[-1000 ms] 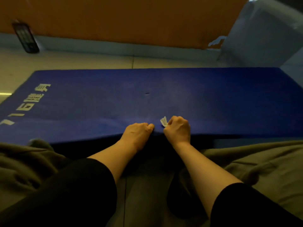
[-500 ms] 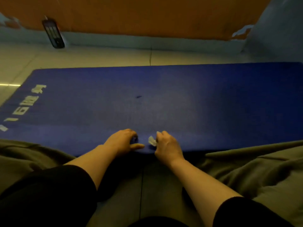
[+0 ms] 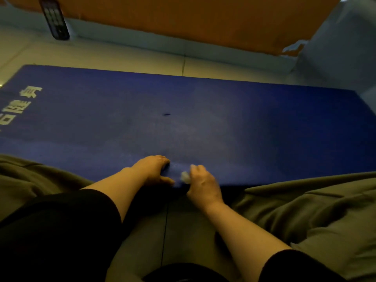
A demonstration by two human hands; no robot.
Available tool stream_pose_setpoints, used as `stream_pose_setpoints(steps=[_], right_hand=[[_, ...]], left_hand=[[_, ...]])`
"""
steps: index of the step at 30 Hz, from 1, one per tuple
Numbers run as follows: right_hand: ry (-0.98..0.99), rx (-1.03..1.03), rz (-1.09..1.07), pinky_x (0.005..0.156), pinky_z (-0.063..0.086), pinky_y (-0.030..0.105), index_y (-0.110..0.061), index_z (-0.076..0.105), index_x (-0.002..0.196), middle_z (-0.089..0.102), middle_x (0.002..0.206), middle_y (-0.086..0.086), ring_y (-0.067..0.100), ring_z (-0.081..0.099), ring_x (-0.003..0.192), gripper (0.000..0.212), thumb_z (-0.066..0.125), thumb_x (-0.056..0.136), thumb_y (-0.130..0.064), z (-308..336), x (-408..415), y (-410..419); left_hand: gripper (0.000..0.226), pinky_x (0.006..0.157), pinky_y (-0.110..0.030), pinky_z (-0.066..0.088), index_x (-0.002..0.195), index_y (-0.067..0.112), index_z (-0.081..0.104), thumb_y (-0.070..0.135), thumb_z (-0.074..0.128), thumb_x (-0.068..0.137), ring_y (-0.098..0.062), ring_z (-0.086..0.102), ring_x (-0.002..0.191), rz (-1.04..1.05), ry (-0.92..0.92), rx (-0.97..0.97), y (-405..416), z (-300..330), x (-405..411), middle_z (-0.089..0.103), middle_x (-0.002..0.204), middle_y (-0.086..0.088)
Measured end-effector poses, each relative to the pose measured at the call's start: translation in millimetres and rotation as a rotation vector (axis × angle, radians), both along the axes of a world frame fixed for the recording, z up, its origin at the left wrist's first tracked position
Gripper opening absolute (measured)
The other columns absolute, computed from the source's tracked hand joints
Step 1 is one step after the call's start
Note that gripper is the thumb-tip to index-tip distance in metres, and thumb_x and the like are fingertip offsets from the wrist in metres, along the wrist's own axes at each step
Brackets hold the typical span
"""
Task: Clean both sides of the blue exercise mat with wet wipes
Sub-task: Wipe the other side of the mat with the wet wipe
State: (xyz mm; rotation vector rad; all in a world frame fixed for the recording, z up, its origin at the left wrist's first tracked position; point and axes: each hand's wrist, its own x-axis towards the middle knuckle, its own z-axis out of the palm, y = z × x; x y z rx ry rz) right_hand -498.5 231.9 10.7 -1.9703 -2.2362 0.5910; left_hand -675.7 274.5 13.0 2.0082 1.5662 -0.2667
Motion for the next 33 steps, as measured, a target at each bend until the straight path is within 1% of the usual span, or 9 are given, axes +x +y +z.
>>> stream_pose_setpoints(steps=[4,7,10,16,20,22,26,30,33], right_hand=[[-0.112,0.049,-0.327,0.080,0.043,0.037,-0.006,0.050,0.107,0.050,0.116,0.014,0.034,0.053,0.102,0.023,0.054,0.085,-0.015,5,35,11],[0.005,0.028,-0.177,0.082,0.041,0.038,-0.004,0.051,0.112,0.051,0.116,0.016,0.036,0.053,0.103,0.026,0.051,0.087,-0.012,-7,1,4],[0.040,0.041,-0.035,0.082,0.043,0.038,-0.004,0.052,0.115,0.053,0.114,0.015,0.035,0.054,0.102,0.031,0.054,0.085,-0.010,-20,-7,2],[-0.160,0.162,-0.439,0.080,0.045,0.041,-0.001,0.054,0.104,0.052,0.113,0.018,0.037,0.054,0.100,0.018,0.047,0.088,-0.005,-24,63,46],[0.004,0.252,-0.182,0.044,0.046,0.030,-0.003,0.059,0.074,0.059,0.072,0.016,0.034,0.059,0.055,0.030,0.076,0.051,0.007,-38,15,37],[0.062,0.202,-0.044,0.038,0.042,0.027,-0.006,0.059,0.069,0.058,0.066,0.013,0.032,0.058,0.049,0.035,0.078,0.043,0.007,-43,1,36],[-0.023,0.234,-0.143,0.040,0.043,0.030,0.001,0.061,0.070,0.058,0.069,0.018,0.037,0.057,0.050,0.005,0.059,0.068,-0.003,-42,34,63],[-0.056,0.159,-0.393,0.065,0.046,0.043,0.006,0.058,0.094,0.053,0.101,0.024,0.044,0.057,0.078,0.015,0.050,0.082,0.003,-40,47,79],[0.046,0.178,-0.153,0.040,0.040,0.028,-0.002,0.062,0.078,0.057,0.076,0.016,0.033,0.057,0.050,0.016,0.072,0.066,-0.001,-47,4,63]], left_hand=[[0.067,0.103,-0.038,0.039,0.142,0.015,0.041,0.047,0.065,0.087,-0.026,0.045,0.127,-0.022,-0.033,0.001,6,0,17,0.043,0.144,-0.006],[0.067,0.105,-0.039,0.037,0.143,0.013,0.039,0.043,0.065,0.088,-0.026,0.042,0.130,-0.029,-0.054,0.003,9,-6,33,0.039,0.147,-0.008],[0.069,0.116,-0.041,0.022,0.152,0.011,0.022,0.040,0.052,0.097,-0.024,0.022,0.145,-0.041,-0.016,-0.023,13,-14,43,0.018,0.160,-0.009],[0.076,0.120,-0.042,0.007,0.155,0.012,0.008,0.045,0.046,0.098,-0.019,0.006,0.149,0.002,0.023,-0.001,38,-22,40,0.004,0.162,-0.006],[0.093,0.120,-0.044,0.006,0.155,0.012,0.002,0.051,0.056,0.091,-0.020,0.001,0.149,-0.026,0.068,-0.044,48,-26,40,-0.001,0.162,-0.006],[0.098,0.120,-0.046,0.005,0.155,0.011,0.000,0.052,0.059,0.089,-0.021,0.000,0.149,-0.034,0.104,-0.073,53,-29,40,-0.003,0.162,-0.007],[0.099,0.119,-0.049,0.006,0.155,0.011,-0.002,0.053,0.059,0.089,-0.023,-0.002,0.149,-0.052,0.131,-0.151,57,-30,40,-0.007,0.162,-0.008],[0.097,0.119,-0.051,0.004,0.155,0.012,-0.003,0.052,0.058,0.090,-0.022,-0.004,0.149,-0.028,0.110,-0.160,54,-35,39,-0.010,0.162,-0.007],[0.095,0.119,-0.051,0.002,0.155,0.012,-0.003,0.051,0.057,0.091,-0.022,-0.005,0.149,-0.002,0.095,-0.145,49,-41,42,-0.010,0.162,-0.007]])
